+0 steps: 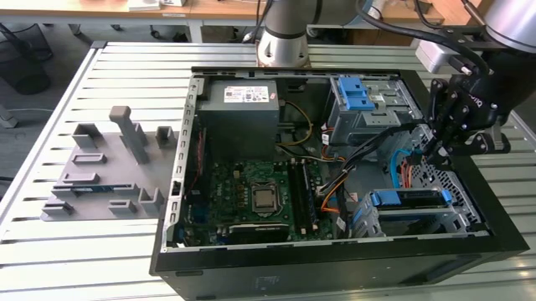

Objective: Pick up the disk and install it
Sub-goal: 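Insert the first disk wire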

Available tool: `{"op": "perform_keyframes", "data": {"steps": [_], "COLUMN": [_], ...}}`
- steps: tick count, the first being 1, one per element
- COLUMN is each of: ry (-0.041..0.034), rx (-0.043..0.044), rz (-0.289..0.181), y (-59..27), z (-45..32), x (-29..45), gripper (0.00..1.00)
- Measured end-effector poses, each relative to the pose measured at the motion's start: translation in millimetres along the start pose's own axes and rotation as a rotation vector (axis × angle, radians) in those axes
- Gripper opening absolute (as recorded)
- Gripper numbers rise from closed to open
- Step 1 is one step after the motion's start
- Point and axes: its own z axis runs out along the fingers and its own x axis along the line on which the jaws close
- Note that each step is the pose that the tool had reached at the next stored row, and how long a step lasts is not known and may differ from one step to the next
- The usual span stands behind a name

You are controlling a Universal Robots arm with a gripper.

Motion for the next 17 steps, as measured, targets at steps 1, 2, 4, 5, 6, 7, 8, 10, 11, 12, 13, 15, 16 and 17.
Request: {"op": "perform_keyframes", "data": {"steps": [1,2,4,5,6,7,8,10,11,12,13,15,16,17], "ry": [-0.0002,-0.0003,-0.0005,-0.0005,-0.0004,-0.0005,-0.0004,-0.0005,-0.0006,-0.0007,-0.0006,-0.0006,-0.0006,-0.0005], "rx": [0.0079,0.0153,0.0216,0.0220,0.0222,0.0222,0.0222,0.0222,0.0222,0.0222,0.0222,0.0222,0.0222,0.0223], "rz": [0.000,0.001,0.000,0.000,0.000,0.000,0.000,0.000,0.000,0.000,0.000,0.000,0.000,0.000], "y": [1.2,2.7,6.5,8.4,10.0,11.3,12.0,12.2,12.2,12.2,12.2,12.2,12.2,12.2], "z": [0.1,0.0,0.1,0.2,0.2,0.3,0.4,0.8,1.1,1.3,1.5,1.6,1.6,1.6], "x": [0.1,0.3,2.1,3.3,4.5,5.8,7.4,10.5,11.8,12.7,13.8,15.1,15.1,15.1], "gripper": [0.17,0.17,0.17,0.17,0.17,0.17,0.17,0.17,0.17,0.17,0.17,0.17,0.17,0.17]}}
